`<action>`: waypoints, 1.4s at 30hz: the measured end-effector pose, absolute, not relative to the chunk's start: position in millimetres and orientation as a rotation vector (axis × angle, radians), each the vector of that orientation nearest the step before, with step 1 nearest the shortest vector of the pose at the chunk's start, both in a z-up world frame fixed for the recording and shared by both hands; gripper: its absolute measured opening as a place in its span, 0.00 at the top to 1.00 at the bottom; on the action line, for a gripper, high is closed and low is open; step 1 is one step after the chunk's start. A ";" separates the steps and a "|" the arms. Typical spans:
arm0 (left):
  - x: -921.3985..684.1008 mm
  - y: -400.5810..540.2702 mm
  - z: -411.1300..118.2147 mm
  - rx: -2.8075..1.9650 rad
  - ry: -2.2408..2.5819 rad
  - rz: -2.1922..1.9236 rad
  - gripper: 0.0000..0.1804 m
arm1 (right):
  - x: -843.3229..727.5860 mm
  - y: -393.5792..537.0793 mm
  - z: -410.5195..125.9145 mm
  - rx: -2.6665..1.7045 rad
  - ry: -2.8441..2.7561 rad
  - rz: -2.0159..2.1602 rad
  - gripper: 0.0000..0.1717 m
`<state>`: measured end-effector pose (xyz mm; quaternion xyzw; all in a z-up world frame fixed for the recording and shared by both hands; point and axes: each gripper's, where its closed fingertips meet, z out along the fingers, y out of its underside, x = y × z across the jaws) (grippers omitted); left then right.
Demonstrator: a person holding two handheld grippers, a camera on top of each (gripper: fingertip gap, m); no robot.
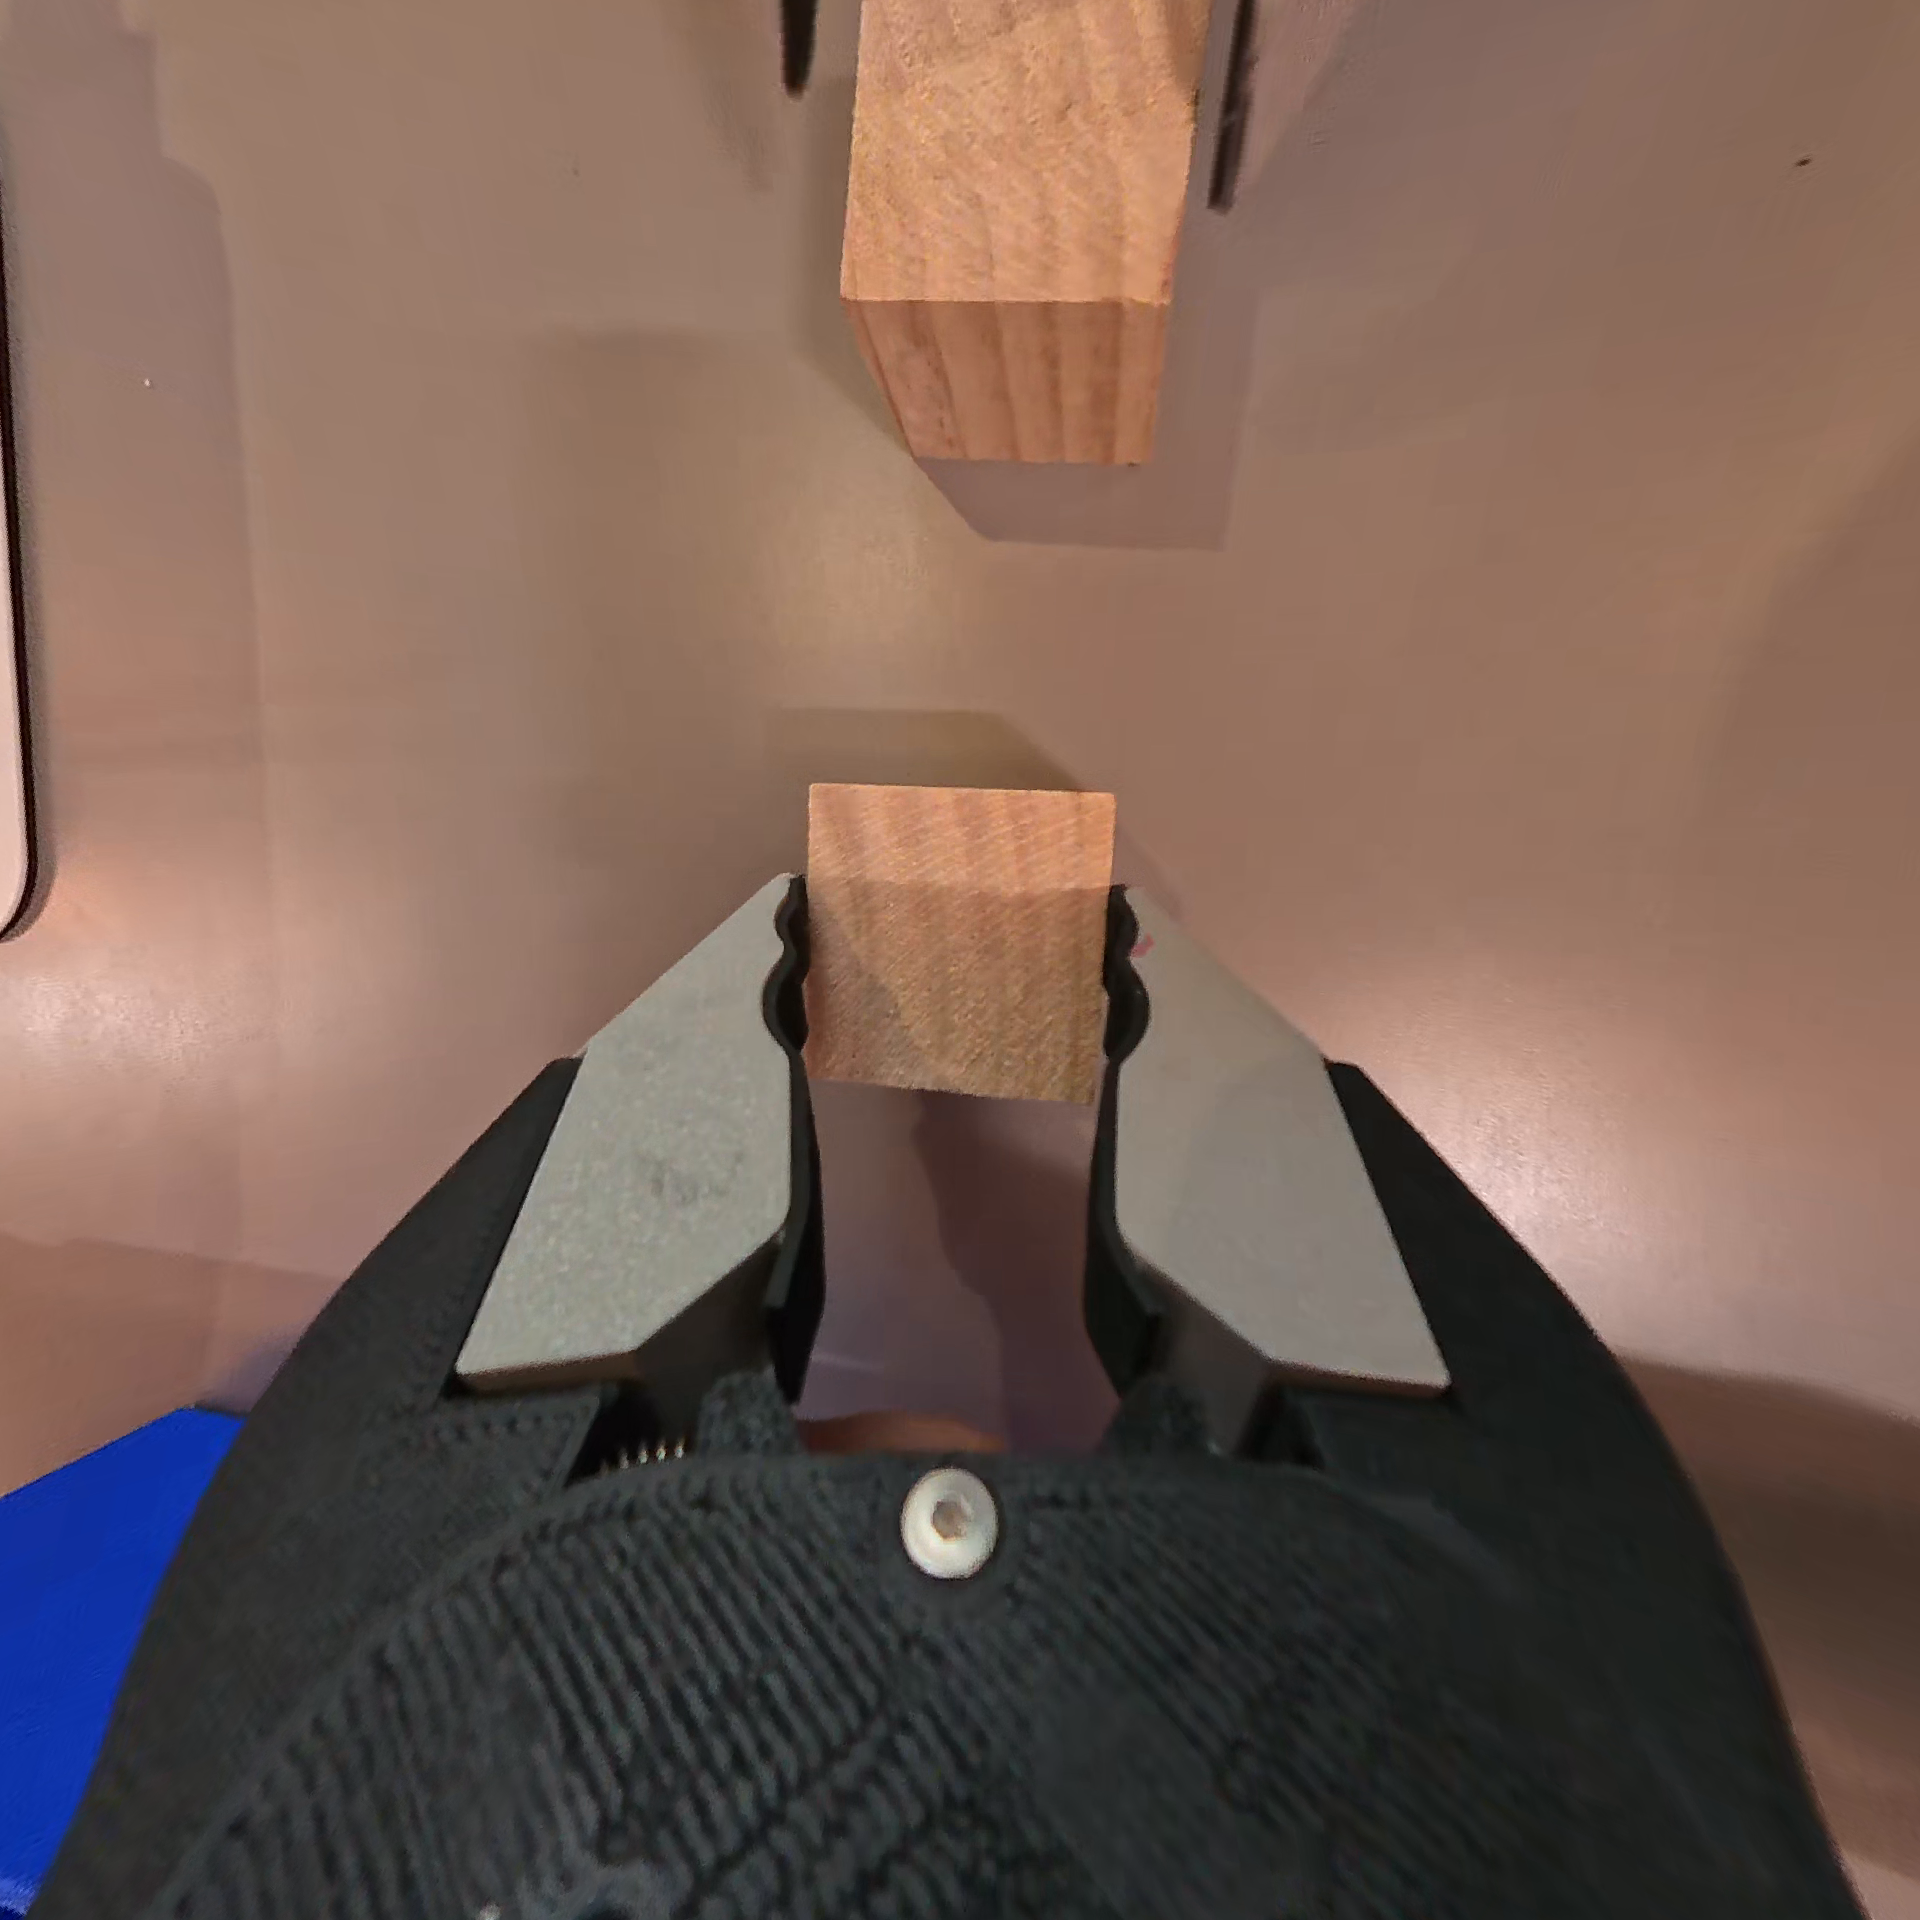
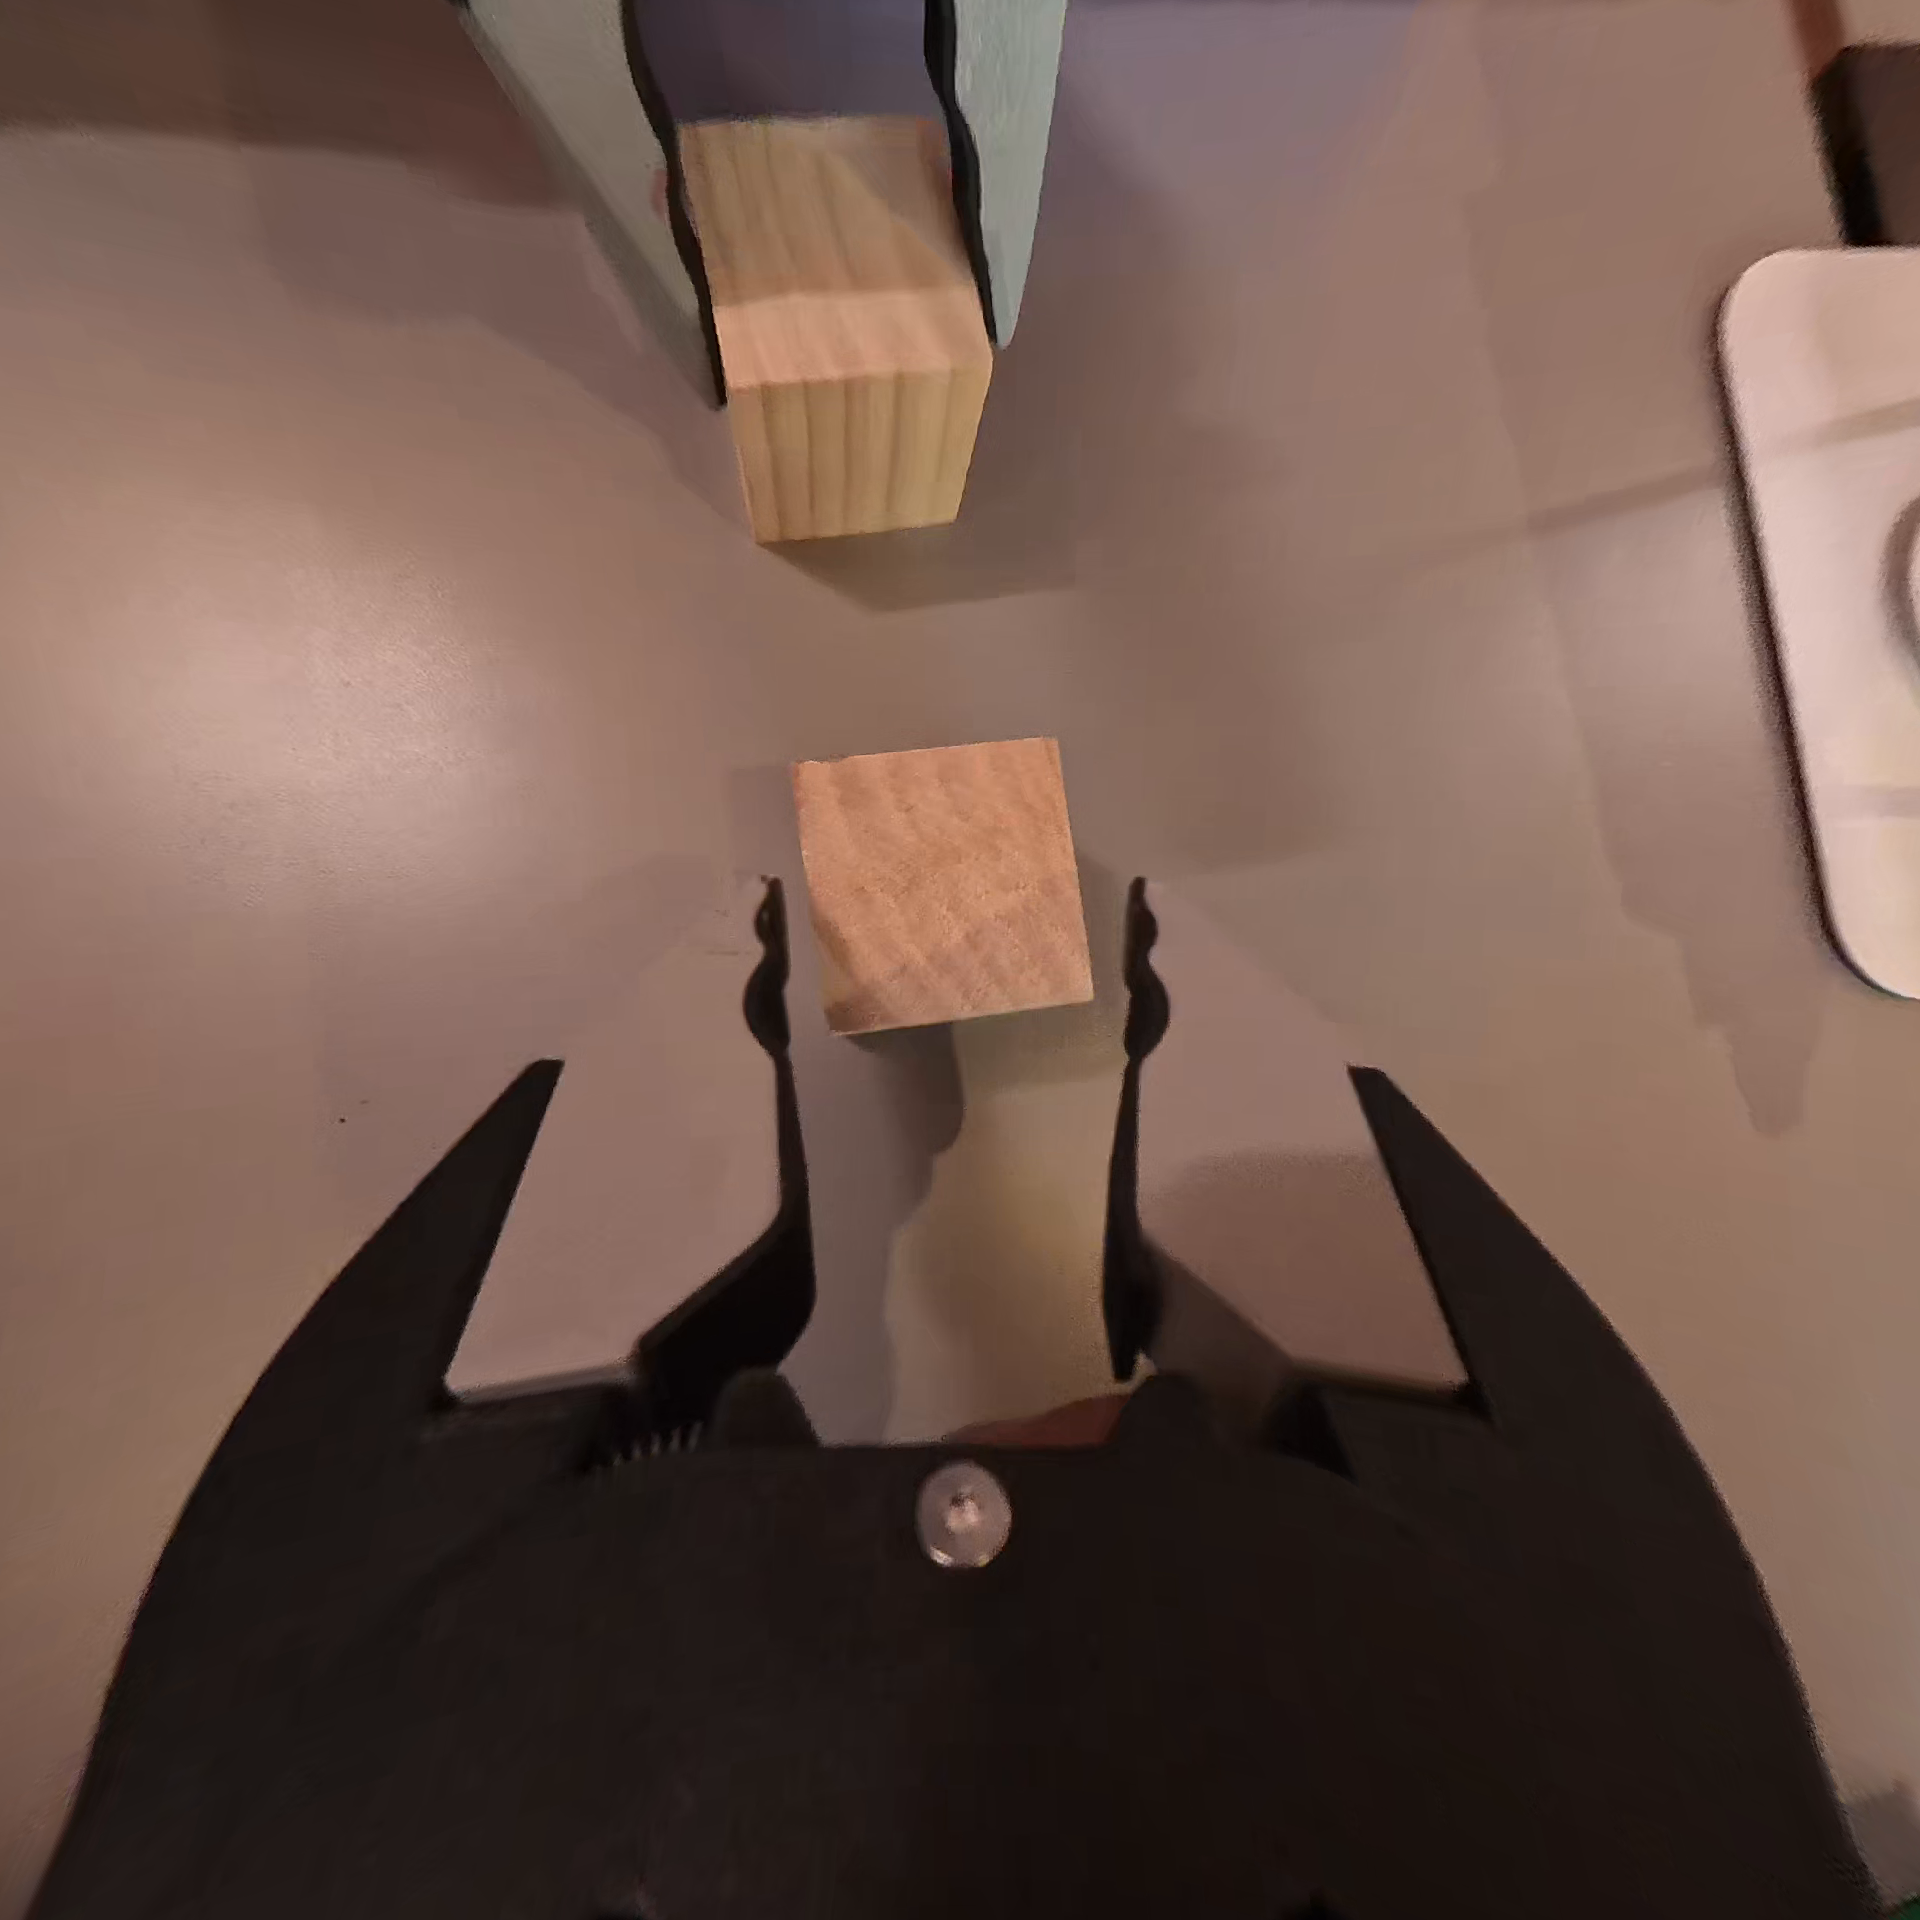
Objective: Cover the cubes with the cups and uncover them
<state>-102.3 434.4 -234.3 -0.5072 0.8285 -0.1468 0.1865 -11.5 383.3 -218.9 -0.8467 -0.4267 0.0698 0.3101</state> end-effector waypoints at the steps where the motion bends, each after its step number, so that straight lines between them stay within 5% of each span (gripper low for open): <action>1: -102.1 434.4 -234.3 -1.428 2.330 -0.419 0.69 | -12.0 384.1 -225.0 -2.264 -1.158 0.181 0.66; 27: -69.3 422.6 -233.7 -1.434 2.267 -0.459 0.69 | 12.5 372.2 -234.0 -2.270 -1.201 0.151 0.67; 33: -77.4 418.2 -228.9 -1.471 2.257 -0.523 0.56 | 5.4 368.8 -201.9 -2.151 -1.142 0.210 0.64; 42: -142.4 477.3 -112.5 -1.474 1.885 -0.528 0.58 | -19.4 350.1 -150.0 -1.879 -1.063 0.297 0.66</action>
